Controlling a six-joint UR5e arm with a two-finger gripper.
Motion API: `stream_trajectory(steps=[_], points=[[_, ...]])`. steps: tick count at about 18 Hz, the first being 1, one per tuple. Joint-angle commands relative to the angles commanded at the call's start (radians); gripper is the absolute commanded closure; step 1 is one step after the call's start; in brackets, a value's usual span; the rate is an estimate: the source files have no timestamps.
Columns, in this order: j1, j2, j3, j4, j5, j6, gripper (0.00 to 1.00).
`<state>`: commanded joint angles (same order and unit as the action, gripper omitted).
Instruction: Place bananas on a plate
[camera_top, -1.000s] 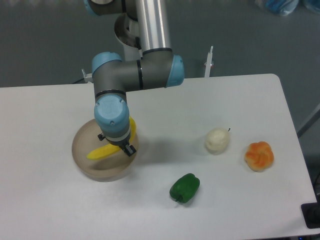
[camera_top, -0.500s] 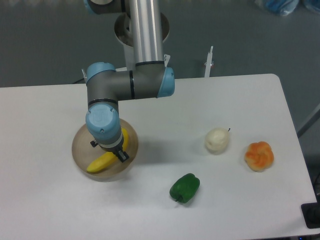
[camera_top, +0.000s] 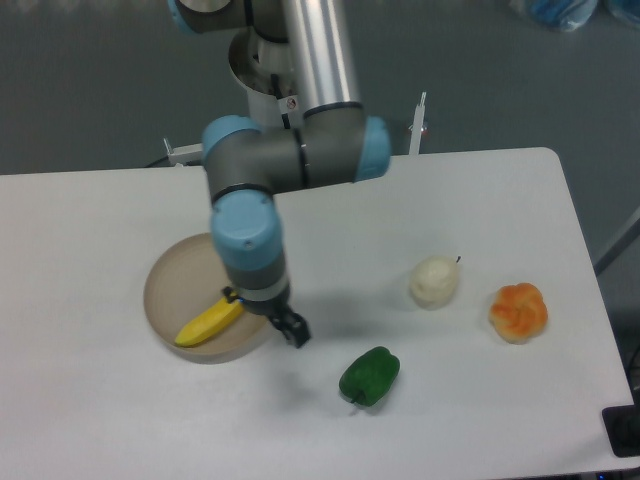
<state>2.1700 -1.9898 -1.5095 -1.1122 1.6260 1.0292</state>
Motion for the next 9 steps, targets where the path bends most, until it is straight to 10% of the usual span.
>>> stream_trajectory(steps=[9], points=[[0.279,-0.014,0.098,-0.014,-0.018,0.313,0.0]])
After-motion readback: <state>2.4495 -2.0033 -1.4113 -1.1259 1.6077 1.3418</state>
